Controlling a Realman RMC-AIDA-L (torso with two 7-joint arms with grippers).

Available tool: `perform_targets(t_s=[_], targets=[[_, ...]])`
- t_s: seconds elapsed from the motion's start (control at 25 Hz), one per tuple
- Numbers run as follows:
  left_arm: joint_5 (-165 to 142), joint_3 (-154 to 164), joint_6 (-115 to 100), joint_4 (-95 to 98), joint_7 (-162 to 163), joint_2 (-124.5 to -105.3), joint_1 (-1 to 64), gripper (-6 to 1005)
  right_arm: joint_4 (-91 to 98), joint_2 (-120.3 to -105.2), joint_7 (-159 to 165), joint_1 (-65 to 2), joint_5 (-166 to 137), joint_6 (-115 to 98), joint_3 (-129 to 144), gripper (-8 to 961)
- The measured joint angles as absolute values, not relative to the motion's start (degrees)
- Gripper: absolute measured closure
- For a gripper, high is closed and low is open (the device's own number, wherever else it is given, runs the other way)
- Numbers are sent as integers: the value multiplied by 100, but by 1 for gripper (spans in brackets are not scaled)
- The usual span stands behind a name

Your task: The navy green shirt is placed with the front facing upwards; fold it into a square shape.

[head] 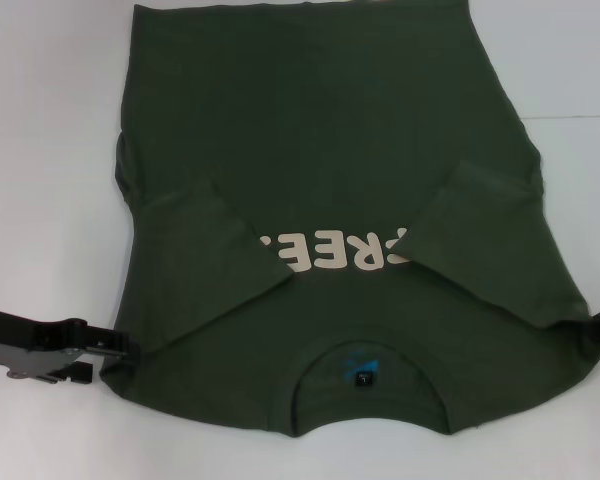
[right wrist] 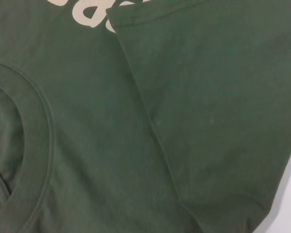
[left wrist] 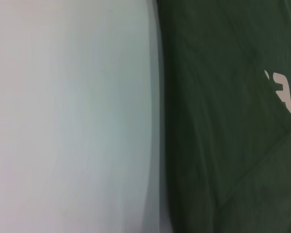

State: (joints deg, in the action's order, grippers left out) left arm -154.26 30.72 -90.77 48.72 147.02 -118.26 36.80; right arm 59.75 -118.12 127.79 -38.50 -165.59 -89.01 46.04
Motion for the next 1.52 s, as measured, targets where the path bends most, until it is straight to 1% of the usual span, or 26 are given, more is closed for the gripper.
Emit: perform_targets(t_s=[0.6, 1.04, 1.52], targets=[[-15463, 3271, -8867, 4735, 14839, -11824, 3762, 223, 5977, -11807, 12779, -3850, -16526, -8895, 4605, 913], [-15469, 3496, -8801, 4761, 14912, -11846, 3767, 696, 6002, -11803, 12780, -3858, -16523, -8930, 4583, 913], [-15455, 3484, -8794, 4761, 14784, -11847, 3771, 936, 6004, -11793, 12775, -3903, -16488, -8910, 4531, 912]])
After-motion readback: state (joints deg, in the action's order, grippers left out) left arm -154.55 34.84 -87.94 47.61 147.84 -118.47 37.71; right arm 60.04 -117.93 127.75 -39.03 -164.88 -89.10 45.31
